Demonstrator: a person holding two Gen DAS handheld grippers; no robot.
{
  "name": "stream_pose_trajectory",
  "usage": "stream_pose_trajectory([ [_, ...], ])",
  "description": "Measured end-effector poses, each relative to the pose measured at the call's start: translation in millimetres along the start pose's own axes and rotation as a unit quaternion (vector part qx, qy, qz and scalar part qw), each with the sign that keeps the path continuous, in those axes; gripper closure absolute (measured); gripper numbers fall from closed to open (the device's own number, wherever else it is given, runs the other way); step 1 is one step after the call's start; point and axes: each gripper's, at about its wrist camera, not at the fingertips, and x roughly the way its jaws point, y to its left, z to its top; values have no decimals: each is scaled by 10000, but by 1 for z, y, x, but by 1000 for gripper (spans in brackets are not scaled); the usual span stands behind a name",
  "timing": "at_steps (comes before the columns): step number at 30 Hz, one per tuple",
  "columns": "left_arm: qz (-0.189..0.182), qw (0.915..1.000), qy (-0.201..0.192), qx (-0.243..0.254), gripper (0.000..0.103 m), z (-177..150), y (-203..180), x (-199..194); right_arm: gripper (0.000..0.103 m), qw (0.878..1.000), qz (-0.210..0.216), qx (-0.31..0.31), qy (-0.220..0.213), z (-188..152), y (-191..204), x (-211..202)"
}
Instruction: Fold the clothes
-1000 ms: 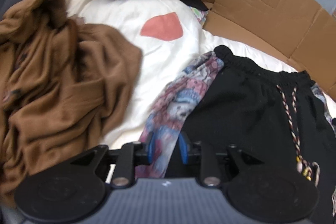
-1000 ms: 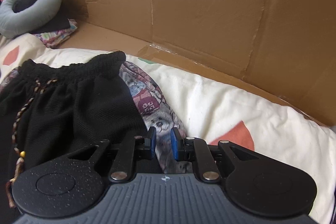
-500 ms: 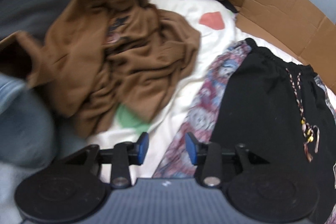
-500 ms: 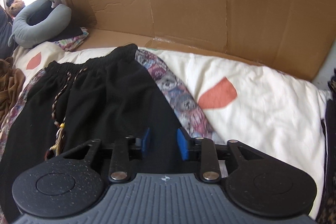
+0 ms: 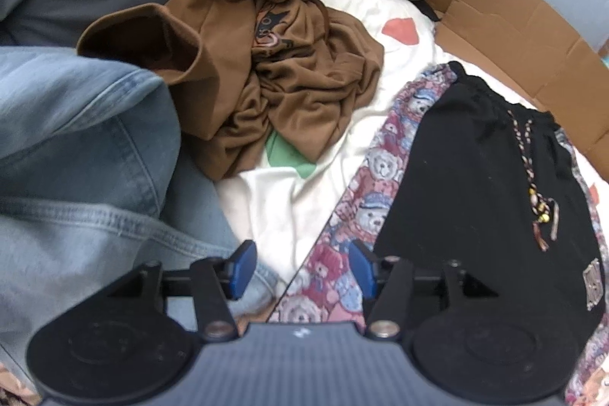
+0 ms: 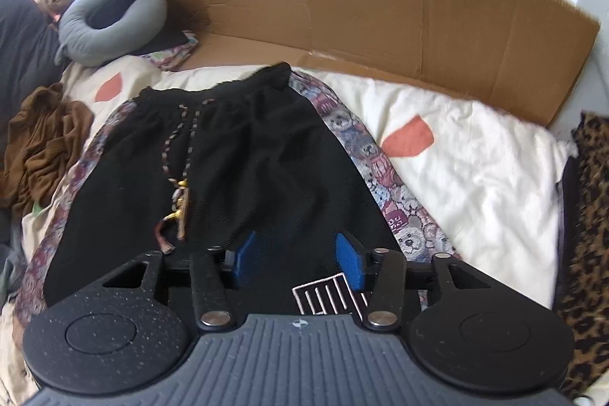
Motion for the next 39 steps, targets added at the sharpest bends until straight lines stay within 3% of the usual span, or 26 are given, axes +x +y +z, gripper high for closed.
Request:
stream_pose_trajectory([
  [2, -120, 9999, 101, 17, 46, -3, 0, -5, 48, 10000, 1, -15, 28, 1, 7, -18],
  [6, -332, 9991, 228, 138, 39, -11, -5, -20, 32, 9999, -60, 103, 68, 1, 17, -59],
  [16, -600, 9942, 518, 724, 23, -14, -18, -56, 22, 9991, -73, 417, 64, 10, 27, -145],
  [26, -423, 9972, 257, 557, 23, -18, 2, -59, 20, 9987, 226, 448, 23, -8, 31, -145],
  [39, -322, 9992, -86, 197, 35, -58, 37, -19, 20, 9986, 363, 338, 180, -65, 29, -116],
])
